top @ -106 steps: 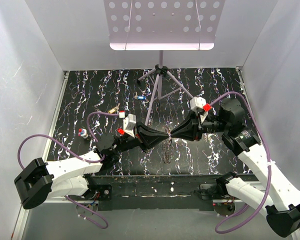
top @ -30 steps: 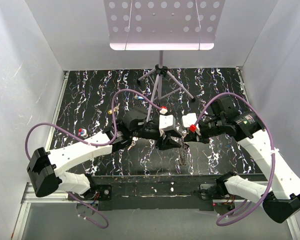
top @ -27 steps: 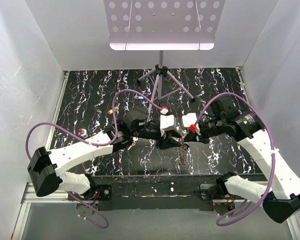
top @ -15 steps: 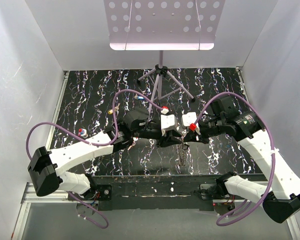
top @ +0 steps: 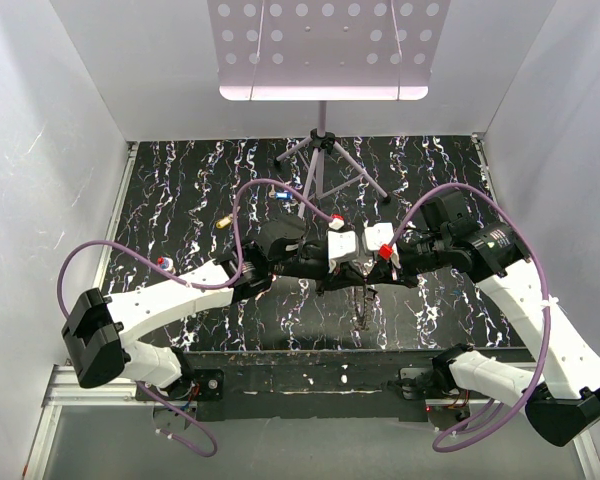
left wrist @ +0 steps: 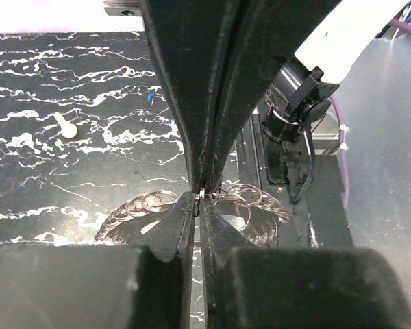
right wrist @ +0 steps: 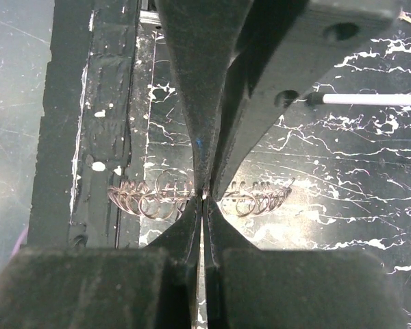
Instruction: Put the keys on the keyring
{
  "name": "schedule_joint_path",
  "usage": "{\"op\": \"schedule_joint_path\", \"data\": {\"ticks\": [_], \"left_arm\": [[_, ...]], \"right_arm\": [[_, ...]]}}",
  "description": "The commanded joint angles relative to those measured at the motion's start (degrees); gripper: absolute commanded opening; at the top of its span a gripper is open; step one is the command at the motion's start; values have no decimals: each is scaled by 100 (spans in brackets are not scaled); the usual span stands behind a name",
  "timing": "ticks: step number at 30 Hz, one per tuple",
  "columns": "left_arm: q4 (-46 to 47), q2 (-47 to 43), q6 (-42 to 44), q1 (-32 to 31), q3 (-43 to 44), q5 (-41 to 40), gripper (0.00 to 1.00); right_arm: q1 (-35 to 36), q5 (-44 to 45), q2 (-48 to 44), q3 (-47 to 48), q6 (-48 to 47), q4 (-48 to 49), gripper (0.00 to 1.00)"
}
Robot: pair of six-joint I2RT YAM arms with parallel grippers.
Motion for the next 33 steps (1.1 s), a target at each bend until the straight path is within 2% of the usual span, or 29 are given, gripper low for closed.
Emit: {"op": "schedule_joint_path", "data": {"ticks": [1, 6, 8, 10, 17, 20, 22, 23, 25, 27, 33], "left_arm": [[-7, -123, 119, -32, 206, 56, 0], [80, -377, 76, -32, -12, -251, 0], [439, -701, -125, -6, -311, -427, 0], [1193, -983, -615, 82, -741, -497, 0], [4857, -1529, -2883, 504, -2508, -734, 0], [6184, -1459, -3552, 574, -2886, -1015, 0], [7019, -1310, -3965, 592, -3071, -1209, 0], [7442, -1196, -4185, 618, -3124, -1305, 0], [8154, -933, -4572, 636, -3204, -1403, 0], [8682, -686, -4853, 645, -3204, -1464, 0], [8764, -492, -4960, 654, -3072, -1307, 0]], "right_arm": [[37, -261, -66, 250, 79, 187, 1], [20, -279, -102, 267, 376, 293, 4], [-59, -384, -137, 302, 640, 372, 22], [-199, -708, -172, 355, 956, 425, 31], [-622, -2298, -356, 207, 1668, 871, 36], [-640, -2712, -593, -223, 2439, 1984, 36], [-631, -2775, -804, -697, 3291, 3284, 36], [-631, -2758, -892, -882, 3774, 4238, 36], [-613, -2600, -936, -1155, 4584, 5287, 36], [-622, -2311, -858, -1200, 4973, 5627, 36], [-631, -1958, -875, -1165, 5544, 5909, 35]]}}
